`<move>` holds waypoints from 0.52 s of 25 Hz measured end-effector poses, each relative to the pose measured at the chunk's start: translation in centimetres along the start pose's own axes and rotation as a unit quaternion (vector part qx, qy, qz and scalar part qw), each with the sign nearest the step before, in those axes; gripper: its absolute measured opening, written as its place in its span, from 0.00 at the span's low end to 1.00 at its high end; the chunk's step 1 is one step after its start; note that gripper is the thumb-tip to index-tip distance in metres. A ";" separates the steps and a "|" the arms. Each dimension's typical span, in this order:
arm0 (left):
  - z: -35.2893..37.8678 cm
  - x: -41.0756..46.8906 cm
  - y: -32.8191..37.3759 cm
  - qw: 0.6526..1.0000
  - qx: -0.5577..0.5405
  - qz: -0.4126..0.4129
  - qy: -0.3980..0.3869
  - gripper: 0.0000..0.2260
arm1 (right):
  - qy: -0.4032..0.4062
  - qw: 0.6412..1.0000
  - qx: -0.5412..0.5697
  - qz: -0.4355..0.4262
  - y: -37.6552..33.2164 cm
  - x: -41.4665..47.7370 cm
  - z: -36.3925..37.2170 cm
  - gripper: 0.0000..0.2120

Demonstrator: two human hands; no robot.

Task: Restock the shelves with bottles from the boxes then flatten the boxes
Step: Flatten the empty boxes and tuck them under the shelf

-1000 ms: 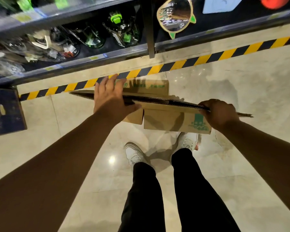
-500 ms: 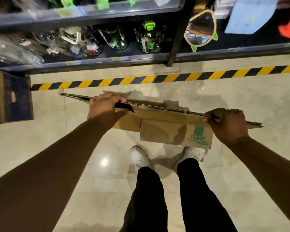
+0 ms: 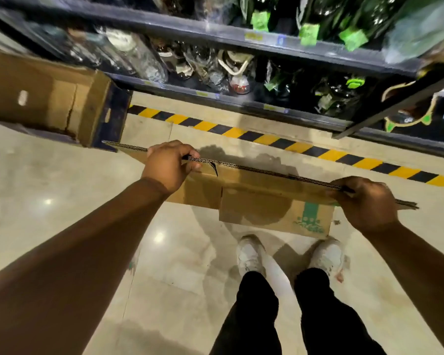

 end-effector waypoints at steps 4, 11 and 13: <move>-2.4 1.4 -4.3 0.999 -0.003 -0.042 0.032 0.08 | -0.042 0.999 0.005 0.029 -3.7 5.0 1.8 0.06; -5.3 8.5 -6.7 0.997 -0.011 -0.060 0.050 0.04 | -0.079 0.993 0.057 0.070 -6.2 13.8 2.9 0.08; -6.0 10.7 -7.9 0.997 0.005 -0.066 0.045 0.04 | -0.087 0.993 0.052 0.066 -7.4 16.3 3.1 0.08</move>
Point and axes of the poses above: each hand's wrist, its own x-axis towards the middle knuckle, its own z-axis out of the palm, y = z × x, the point moved 4 cm from there along x, towards the middle knuckle, and after that the axes turned 10 degrees about x, right-handed, at the moved point
